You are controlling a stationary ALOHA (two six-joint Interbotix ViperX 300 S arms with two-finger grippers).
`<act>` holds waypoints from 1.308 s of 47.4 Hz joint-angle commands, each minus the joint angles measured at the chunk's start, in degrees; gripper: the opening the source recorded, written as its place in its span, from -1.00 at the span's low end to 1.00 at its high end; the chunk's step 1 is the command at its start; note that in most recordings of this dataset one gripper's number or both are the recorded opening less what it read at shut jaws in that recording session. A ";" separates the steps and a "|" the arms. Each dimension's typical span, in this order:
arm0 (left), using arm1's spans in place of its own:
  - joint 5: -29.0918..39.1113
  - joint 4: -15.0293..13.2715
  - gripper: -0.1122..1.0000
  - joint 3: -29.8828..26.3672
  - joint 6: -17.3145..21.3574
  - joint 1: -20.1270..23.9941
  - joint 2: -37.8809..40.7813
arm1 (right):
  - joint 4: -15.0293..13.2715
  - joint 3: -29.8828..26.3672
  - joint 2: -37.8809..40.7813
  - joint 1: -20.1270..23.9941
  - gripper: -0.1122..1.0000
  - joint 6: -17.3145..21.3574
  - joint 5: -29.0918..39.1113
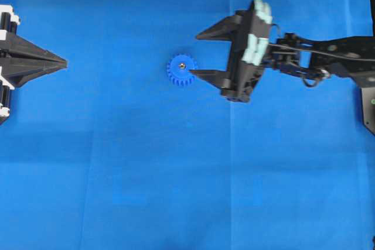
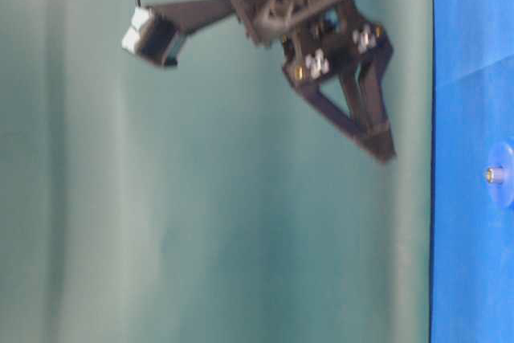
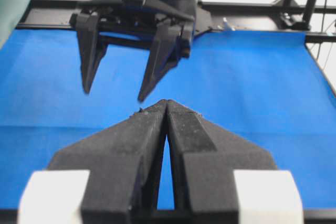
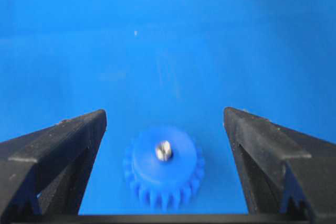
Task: Insert the shaft placed at a random location into the center hole of the small gear at another random location.
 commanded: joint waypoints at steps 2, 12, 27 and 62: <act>-0.09 0.09 -0.80 -0.53 -0.09 0.00 0.18 | 0.00 3.16 -5.27 0.18 0.65 0.00 -0.26; 0.00 0.09 -0.80 -0.62 -0.09 0.00 -0.09 | 0.00 10.37 -12.92 0.62 0.65 0.00 -0.26; 0.18 0.09 -0.80 -0.53 -0.09 0.00 -0.35 | -0.09 16.79 -23.03 0.70 0.65 0.00 3.08; 0.18 0.09 -0.80 -0.53 -0.09 0.00 -0.35 | 0.00 17.05 -23.03 0.70 0.65 0.00 3.69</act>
